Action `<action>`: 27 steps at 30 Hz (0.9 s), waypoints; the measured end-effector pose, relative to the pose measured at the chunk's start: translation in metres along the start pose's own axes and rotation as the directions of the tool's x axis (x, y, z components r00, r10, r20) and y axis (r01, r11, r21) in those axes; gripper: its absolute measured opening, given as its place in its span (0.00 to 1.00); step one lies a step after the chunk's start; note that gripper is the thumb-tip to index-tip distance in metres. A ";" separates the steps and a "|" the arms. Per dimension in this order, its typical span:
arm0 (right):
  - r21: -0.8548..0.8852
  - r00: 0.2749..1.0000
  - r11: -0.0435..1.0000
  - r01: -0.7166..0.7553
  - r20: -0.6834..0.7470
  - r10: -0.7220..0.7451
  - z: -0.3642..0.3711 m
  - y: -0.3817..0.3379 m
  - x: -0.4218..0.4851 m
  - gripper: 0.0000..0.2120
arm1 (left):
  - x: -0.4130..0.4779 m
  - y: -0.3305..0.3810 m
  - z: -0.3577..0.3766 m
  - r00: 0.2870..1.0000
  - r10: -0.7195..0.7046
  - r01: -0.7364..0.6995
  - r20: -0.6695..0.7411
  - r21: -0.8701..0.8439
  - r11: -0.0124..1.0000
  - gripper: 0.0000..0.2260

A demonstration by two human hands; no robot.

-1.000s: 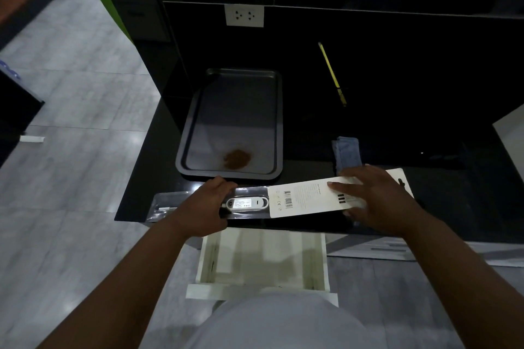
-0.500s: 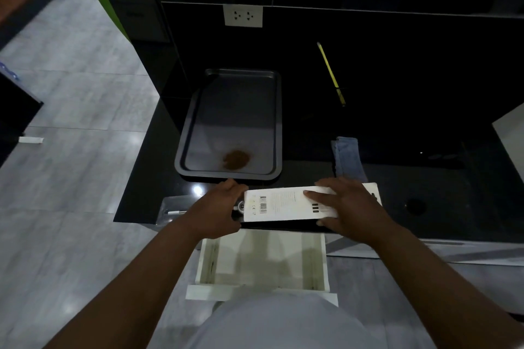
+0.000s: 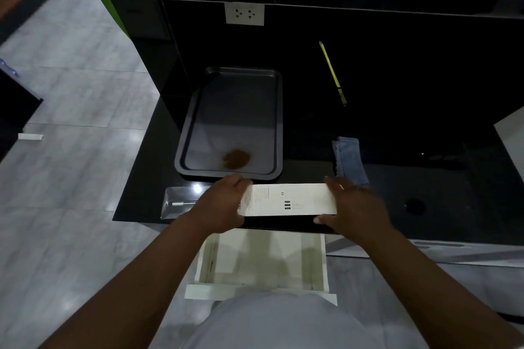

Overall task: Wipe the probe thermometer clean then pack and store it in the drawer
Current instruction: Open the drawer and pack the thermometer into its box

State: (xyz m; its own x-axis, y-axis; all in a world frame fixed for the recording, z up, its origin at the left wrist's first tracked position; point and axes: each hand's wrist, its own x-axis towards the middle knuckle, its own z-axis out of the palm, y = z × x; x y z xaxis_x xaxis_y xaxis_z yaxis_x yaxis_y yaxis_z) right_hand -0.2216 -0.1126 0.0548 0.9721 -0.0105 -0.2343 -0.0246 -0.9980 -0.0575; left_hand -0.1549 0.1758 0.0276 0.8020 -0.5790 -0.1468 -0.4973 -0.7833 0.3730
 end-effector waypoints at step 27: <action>-0.043 0.971 0.972 0.231 0.073 -0.227 0.003 -0.030 -0.006 0.42 | -0.006 0.016 0.012 0.999 0.023 -0.027 0.023 0.180 0.983 0.39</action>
State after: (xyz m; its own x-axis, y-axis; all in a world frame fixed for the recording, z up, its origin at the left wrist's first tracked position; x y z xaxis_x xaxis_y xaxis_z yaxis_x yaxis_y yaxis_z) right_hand -0.2279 -0.0819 0.0549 0.9326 0.2212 -0.2852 0.2104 -0.9752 -0.0683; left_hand -0.1718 0.1635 0.0233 0.7822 -0.6023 -0.1593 -0.5704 -0.7952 0.2056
